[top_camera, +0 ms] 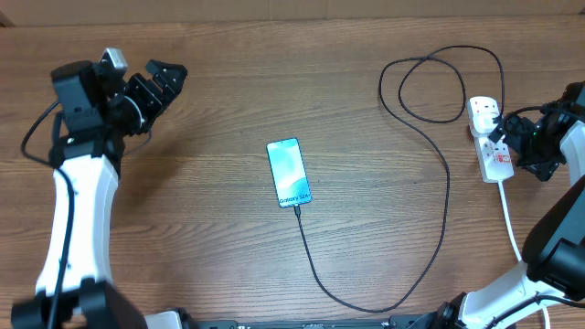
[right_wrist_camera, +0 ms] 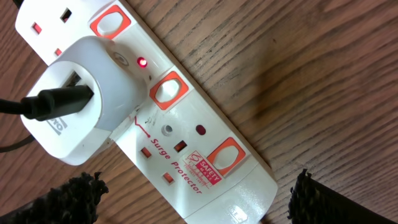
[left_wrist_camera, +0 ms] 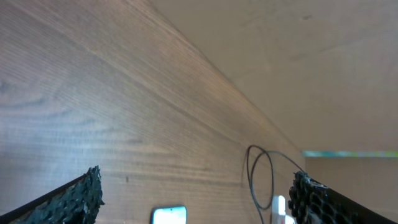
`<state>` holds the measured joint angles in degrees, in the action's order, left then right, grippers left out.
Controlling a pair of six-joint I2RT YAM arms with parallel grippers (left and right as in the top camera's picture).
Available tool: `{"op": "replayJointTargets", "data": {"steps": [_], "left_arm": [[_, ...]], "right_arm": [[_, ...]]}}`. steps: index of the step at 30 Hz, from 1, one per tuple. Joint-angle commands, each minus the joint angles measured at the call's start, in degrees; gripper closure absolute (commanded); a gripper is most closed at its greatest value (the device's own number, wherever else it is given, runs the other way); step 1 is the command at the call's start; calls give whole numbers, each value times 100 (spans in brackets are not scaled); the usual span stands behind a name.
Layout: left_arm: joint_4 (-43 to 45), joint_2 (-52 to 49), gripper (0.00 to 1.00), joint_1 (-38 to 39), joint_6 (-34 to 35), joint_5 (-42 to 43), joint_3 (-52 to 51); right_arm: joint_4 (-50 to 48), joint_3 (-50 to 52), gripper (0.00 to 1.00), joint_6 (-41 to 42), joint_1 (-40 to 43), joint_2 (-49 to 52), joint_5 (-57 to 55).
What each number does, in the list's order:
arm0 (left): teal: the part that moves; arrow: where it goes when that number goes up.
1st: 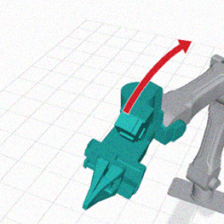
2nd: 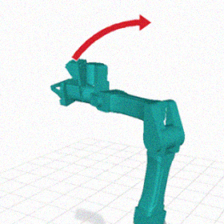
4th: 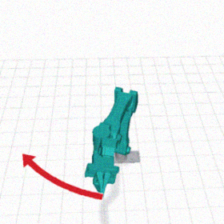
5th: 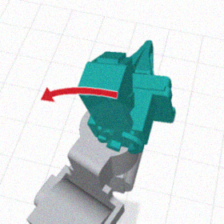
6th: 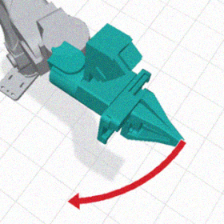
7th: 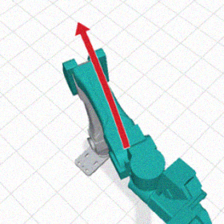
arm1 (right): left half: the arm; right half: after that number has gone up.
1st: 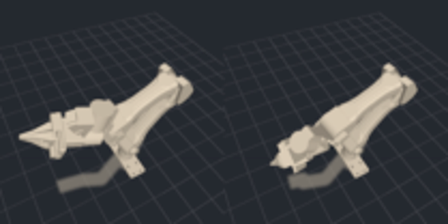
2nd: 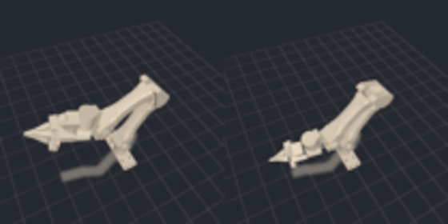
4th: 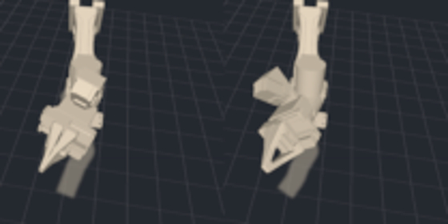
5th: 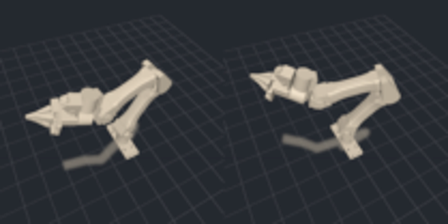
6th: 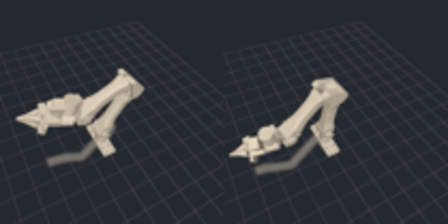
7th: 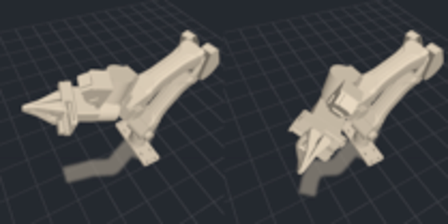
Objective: Plug charger to phone and switch on socket
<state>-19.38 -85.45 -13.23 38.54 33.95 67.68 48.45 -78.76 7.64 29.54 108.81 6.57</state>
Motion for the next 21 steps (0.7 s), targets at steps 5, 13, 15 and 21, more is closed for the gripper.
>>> {"op": "replayJointTargets", "data": {"steps": [5,13,15,21], "left_arm": [[-1145,1202,1,46,-623,-979,28],[-1222,1611,0,352,-518,-1687,-772],[-861,1685,0,422,-376,-1641,-1189],[-612,1941,0,424,-109,-1700,-2411]], "right_arm": [[-31,-81,0,-26,4,-140,-46],[-31,-81,0,-28,4,-140,-46],[-33,-81,0,-26,4,-140,-44],[-33,-81,0,-26,4,-140,-46]]}}
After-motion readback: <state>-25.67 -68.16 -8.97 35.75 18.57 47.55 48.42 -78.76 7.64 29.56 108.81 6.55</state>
